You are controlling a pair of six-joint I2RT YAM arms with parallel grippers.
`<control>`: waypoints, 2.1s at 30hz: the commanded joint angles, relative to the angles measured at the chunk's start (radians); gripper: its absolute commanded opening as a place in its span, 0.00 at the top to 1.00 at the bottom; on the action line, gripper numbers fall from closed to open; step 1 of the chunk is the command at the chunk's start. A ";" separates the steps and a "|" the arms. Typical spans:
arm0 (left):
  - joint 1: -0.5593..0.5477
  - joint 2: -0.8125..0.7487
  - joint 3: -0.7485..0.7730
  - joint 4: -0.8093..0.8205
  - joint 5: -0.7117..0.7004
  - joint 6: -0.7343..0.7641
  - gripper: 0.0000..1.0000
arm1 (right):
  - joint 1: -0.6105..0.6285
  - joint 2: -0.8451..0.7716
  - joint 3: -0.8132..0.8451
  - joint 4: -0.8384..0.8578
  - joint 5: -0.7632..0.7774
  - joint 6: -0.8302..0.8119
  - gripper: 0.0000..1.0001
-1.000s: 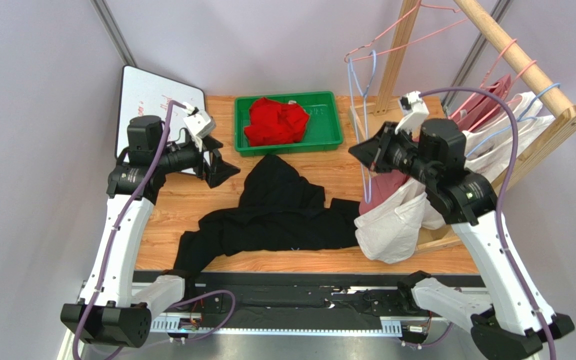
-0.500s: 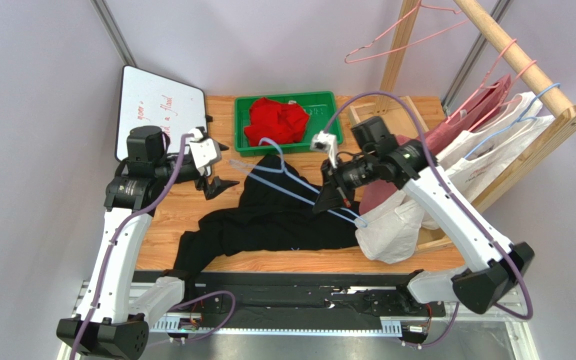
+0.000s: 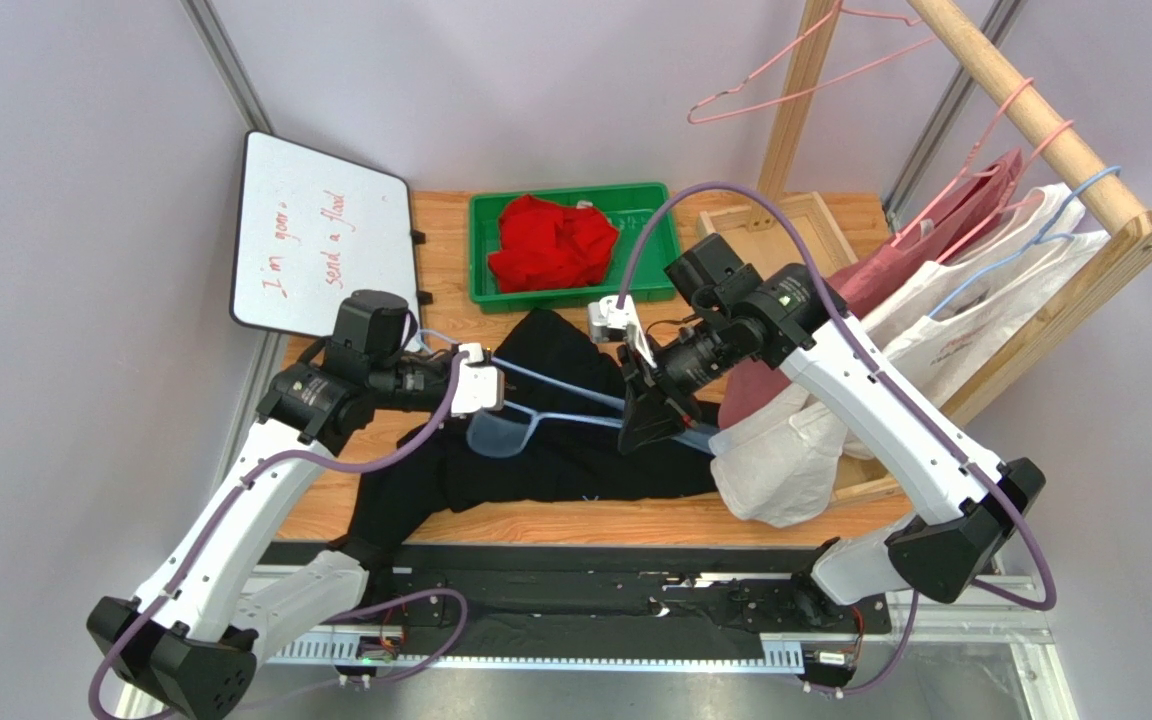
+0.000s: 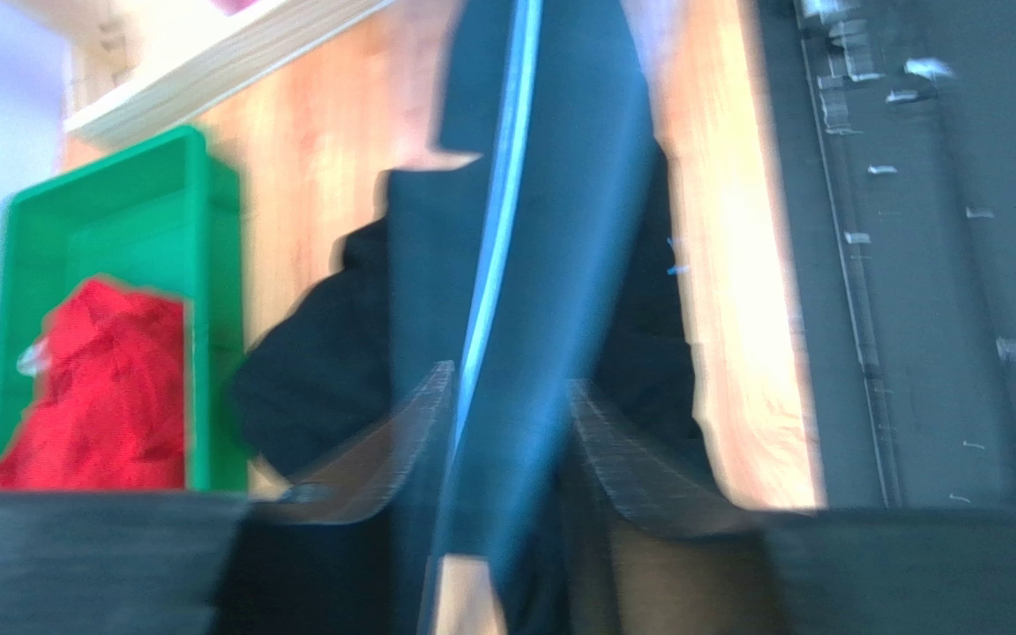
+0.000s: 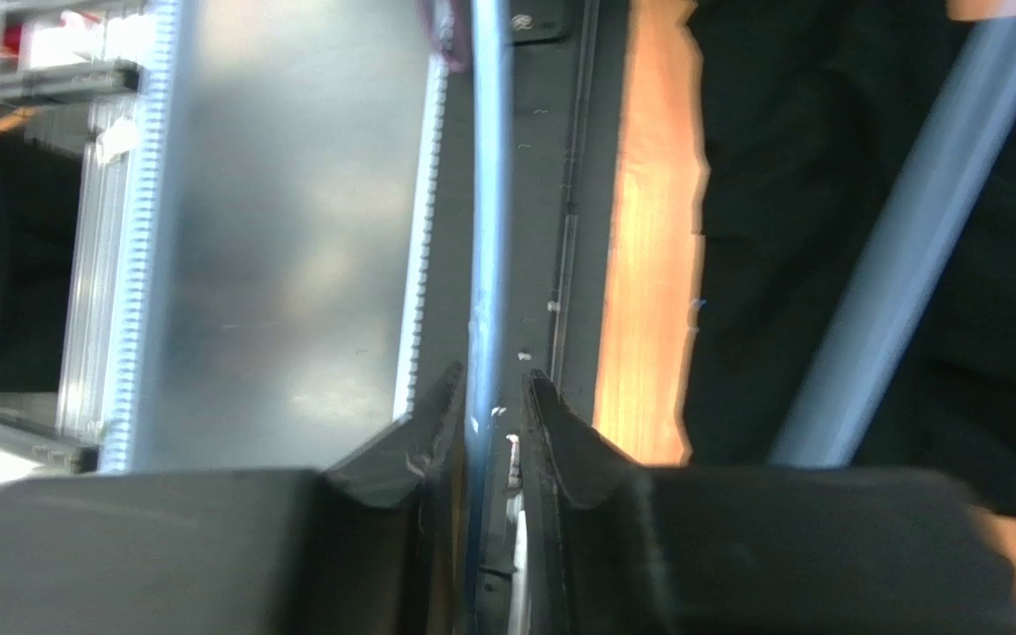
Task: Place the t-shirt on the hanger
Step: Pick up the hanger from the clothesline.
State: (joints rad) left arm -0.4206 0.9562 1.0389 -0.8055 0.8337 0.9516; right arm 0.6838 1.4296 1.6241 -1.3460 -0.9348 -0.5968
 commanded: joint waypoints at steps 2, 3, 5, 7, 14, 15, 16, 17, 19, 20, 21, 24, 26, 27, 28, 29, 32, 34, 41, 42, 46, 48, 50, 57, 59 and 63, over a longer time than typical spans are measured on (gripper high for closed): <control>-0.009 0.012 0.013 0.005 -0.042 -0.094 1.00 | -0.021 -0.021 0.054 0.201 0.236 0.092 0.42; -0.009 0.025 0.019 0.008 -0.041 -0.149 1.00 | -0.020 -0.026 0.056 0.285 0.282 0.151 0.33; -0.009 0.052 0.033 0.005 -0.024 -0.217 1.00 | -0.018 -0.032 0.077 0.346 0.368 0.172 0.16; -0.009 0.107 0.068 -0.011 -0.008 -0.317 1.00 | -0.018 -0.028 0.103 0.378 0.383 0.147 0.03; -0.007 0.274 0.162 -0.053 0.057 -0.546 1.00 | 0.069 -0.041 0.135 0.407 0.505 0.054 0.00; -0.007 0.283 0.167 -0.060 0.064 -0.556 1.00 | 0.091 -0.049 0.119 0.412 0.522 0.033 0.00; -0.007 0.292 0.171 -0.064 0.070 -0.563 1.00 | 0.101 -0.066 0.114 0.403 0.528 -0.041 0.00; -0.006 0.309 0.177 -0.073 0.079 -0.580 1.00 | 0.112 -0.066 0.118 0.384 0.528 -0.082 0.05; 0.002 0.325 0.185 -0.084 0.111 -0.591 1.00 | 0.135 -0.046 0.166 0.270 0.496 -0.197 0.22; 0.003 0.340 0.191 -0.096 0.122 -0.594 1.00 | 0.135 -0.041 0.175 0.254 0.487 -0.189 0.15; 0.005 0.343 0.196 -0.103 0.128 -0.593 1.00 | 0.135 -0.041 0.165 0.277 0.487 -0.167 0.09; 0.005 0.348 0.199 -0.112 0.137 -0.580 1.00 | 0.135 -0.064 0.125 0.373 0.484 -0.135 0.00; 0.005 0.349 0.205 -0.126 0.139 -0.567 1.00 | 0.135 -0.077 0.086 0.436 0.488 -0.112 0.00; 0.005 0.351 0.207 -0.132 0.139 -0.554 1.00 | 0.137 -0.077 0.080 0.447 0.491 -0.106 0.00; 0.005 0.351 0.211 -0.139 0.140 -0.548 1.00 | 0.137 -0.072 0.083 0.453 0.487 -0.104 0.00; 0.005 0.357 0.217 -0.152 0.143 -0.542 1.00 | 0.137 -0.066 0.085 0.465 0.485 -0.100 0.00; 0.005 0.363 0.231 -0.167 0.145 -0.530 1.00 | 0.152 -0.052 0.092 0.473 0.504 -0.095 0.00; 0.005 0.366 0.240 -0.172 0.148 -0.525 1.00 | 0.163 -0.038 0.097 0.450 0.492 -0.148 0.00; 0.005 0.368 0.243 -0.172 0.145 -0.524 1.00 | 0.163 0.040 0.172 0.344 0.432 -0.189 0.15; 0.005 0.368 0.243 -0.169 0.145 -0.525 1.00 | 0.161 0.045 0.172 0.347 0.429 -0.189 0.18; 0.005 0.349 0.224 -0.135 0.127 -0.544 1.00 | 0.163 0.046 0.154 0.380 0.430 -0.176 0.49; 0.005 0.334 0.210 -0.115 0.123 -0.550 0.99 | 0.158 0.048 0.148 0.381 0.427 -0.173 0.64; 0.005 0.302 0.184 -0.081 0.113 -0.553 0.93 | 0.136 0.054 0.149 0.386 0.421 -0.146 1.00; 0.087 0.198 0.102 0.057 0.061 -0.677 0.23 | 0.020 0.101 0.207 0.326 0.343 -0.078 1.00; 0.170 0.132 0.076 0.135 0.058 -0.729 0.12 | -0.022 0.110 0.207 0.280 0.320 -0.080 1.00; 0.255 0.003 0.030 0.193 -0.039 -0.635 0.03 | -0.079 0.143 0.192 0.164 0.242 -0.129 1.00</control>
State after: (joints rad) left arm -0.2356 1.0760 1.0901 -0.7246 0.8894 0.2787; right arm 0.6582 1.5513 1.7931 -1.0138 -0.6342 -0.7063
